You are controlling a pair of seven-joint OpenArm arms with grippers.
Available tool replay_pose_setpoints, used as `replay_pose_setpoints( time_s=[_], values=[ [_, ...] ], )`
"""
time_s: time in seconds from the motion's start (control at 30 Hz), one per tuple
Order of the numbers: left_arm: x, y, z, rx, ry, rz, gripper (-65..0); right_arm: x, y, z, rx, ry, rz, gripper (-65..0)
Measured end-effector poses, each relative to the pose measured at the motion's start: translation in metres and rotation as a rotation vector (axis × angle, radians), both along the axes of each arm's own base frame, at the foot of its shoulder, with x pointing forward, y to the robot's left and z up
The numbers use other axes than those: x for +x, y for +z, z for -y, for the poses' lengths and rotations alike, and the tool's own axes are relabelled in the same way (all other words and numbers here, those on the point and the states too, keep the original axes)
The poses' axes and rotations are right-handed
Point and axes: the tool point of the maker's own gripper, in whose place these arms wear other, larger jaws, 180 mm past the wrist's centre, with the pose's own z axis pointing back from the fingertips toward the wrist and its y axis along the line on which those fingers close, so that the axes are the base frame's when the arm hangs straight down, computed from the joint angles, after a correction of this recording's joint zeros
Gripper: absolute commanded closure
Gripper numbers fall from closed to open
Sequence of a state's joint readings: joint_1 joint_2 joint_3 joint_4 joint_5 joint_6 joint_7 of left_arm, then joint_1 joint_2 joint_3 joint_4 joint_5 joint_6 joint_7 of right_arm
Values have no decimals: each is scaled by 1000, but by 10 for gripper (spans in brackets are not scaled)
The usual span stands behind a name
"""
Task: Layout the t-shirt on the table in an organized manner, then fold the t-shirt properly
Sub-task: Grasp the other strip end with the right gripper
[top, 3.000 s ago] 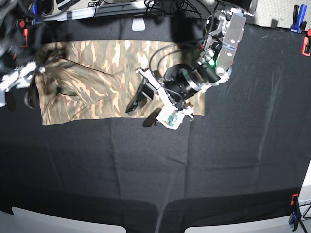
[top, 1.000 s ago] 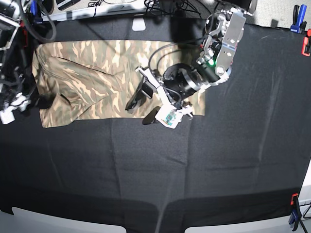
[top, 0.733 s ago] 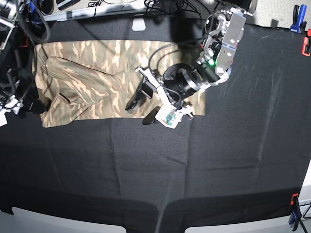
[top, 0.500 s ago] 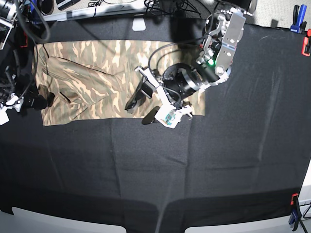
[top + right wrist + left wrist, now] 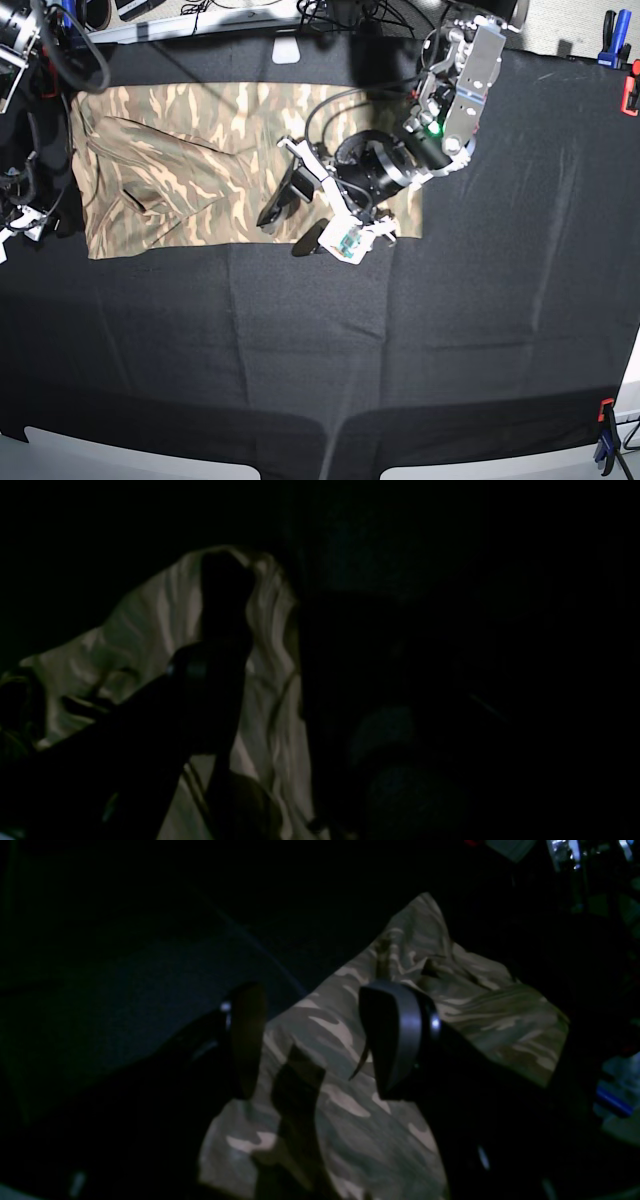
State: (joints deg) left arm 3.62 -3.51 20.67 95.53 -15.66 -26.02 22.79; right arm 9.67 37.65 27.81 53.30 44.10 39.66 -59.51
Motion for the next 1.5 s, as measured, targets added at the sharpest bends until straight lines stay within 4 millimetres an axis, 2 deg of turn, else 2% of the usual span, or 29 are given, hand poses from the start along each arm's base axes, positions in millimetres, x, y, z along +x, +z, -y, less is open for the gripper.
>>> replay_pose_setpoints(
  time_s=[0.2, 0.4, 0.6, 0.7, 0.93, 1.27, 1.5],
  values=[
    [0, 0, 0, 0, 0, 0, -318, 2, -19, -32, 69, 14, -5, -475],
    [0, 0, 0, 0, 0, 0, -318, 7, -21, -55, 150, 26, 7, -475],
    [0, 0, 0, 0, 0, 0, -318, -1, -14, -84, 317, 78, -12, -475],
    [0, 0, 0, 0, 0, 0, -318, 2, -7, -86, 348, 76, 14, -475],
    [0, 0, 0, 0, 0, 0, -318, -11, -1, -93, 400, 140, -39, -475],
    [0, 0, 0, 0, 0, 0, -318, -13, 5, -76, 358, 135, -47, -470],
    [0, 0, 0, 0, 0, 0, -318, -1, 33, -76, 444, 128, 66, -470]
  ],
)
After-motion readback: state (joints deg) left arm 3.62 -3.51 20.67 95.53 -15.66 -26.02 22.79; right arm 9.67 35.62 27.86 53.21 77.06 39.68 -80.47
